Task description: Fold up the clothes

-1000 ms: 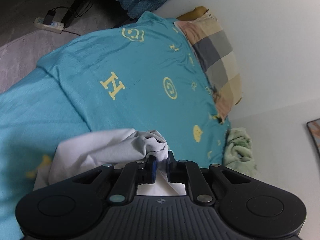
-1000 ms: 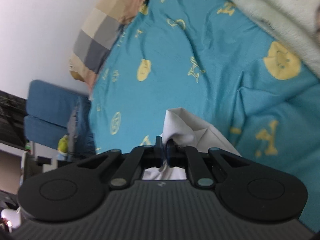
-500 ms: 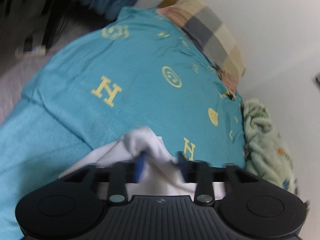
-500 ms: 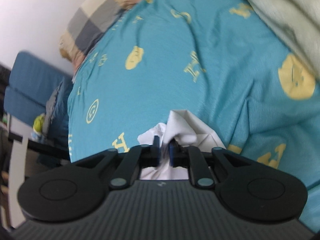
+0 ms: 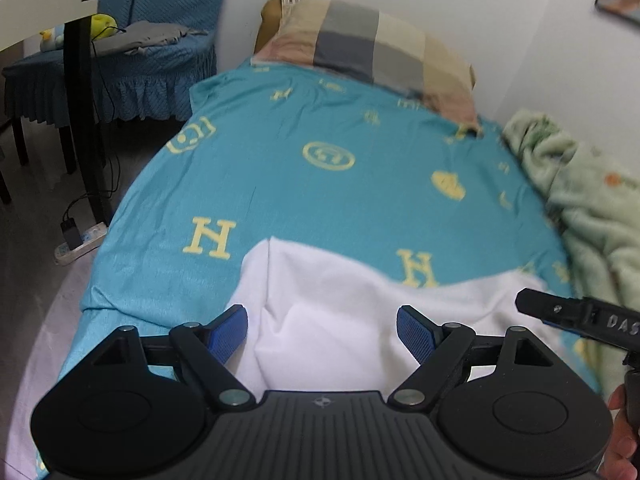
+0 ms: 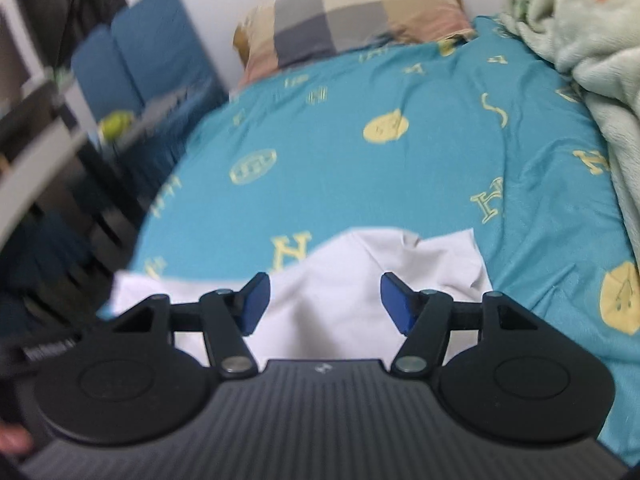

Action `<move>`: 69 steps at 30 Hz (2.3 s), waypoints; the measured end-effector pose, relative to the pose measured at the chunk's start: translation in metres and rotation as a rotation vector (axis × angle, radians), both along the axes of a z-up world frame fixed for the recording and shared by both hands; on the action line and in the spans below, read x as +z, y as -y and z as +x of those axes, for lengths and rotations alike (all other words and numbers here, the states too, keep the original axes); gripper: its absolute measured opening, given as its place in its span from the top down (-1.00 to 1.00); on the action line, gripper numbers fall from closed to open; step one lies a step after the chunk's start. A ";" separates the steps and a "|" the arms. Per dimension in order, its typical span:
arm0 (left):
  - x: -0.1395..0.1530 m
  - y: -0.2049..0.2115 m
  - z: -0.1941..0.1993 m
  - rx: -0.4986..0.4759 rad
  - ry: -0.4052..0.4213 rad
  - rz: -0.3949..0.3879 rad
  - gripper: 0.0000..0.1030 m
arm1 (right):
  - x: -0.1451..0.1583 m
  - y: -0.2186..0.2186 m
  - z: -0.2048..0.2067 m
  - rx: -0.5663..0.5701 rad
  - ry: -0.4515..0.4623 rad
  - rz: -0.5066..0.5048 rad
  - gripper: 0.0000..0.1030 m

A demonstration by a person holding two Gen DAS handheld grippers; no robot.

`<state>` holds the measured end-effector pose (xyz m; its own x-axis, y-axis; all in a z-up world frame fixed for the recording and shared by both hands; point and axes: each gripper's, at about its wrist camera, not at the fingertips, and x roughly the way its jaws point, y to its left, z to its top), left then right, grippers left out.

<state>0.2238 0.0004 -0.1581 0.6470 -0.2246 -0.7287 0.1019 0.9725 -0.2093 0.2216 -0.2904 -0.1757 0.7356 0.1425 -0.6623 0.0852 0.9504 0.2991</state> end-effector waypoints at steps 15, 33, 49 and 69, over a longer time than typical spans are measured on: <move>0.009 0.003 -0.029 -0.026 0.003 0.019 -0.62 | 0.001 0.004 -0.025 -0.017 -0.027 0.052 -0.24; 0.002 0.016 -0.076 -0.050 -0.059 0.063 -1.00 | -0.006 -0.021 -0.064 0.082 -0.152 0.002 -0.23; 0.012 0.000 -0.082 0.008 -0.068 -0.049 -0.91 | 0.011 -0.004 -0.074 0.039 -0.128 0.079 -0.23; -0.042 -0.053 -0.140 0.193 -0.390 -0.857 -0.92 | 0.024 0.036 -0.164 -0.192 -0.112 0.547 -0.27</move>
<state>0.0835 0.0537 -0.1998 0.4753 -0.6963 -0.5378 -0.2709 0.4657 -0.8424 0.0581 -0.3265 -0.1513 0.7115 0.3568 -0.6054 0.2996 0.6252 0.7207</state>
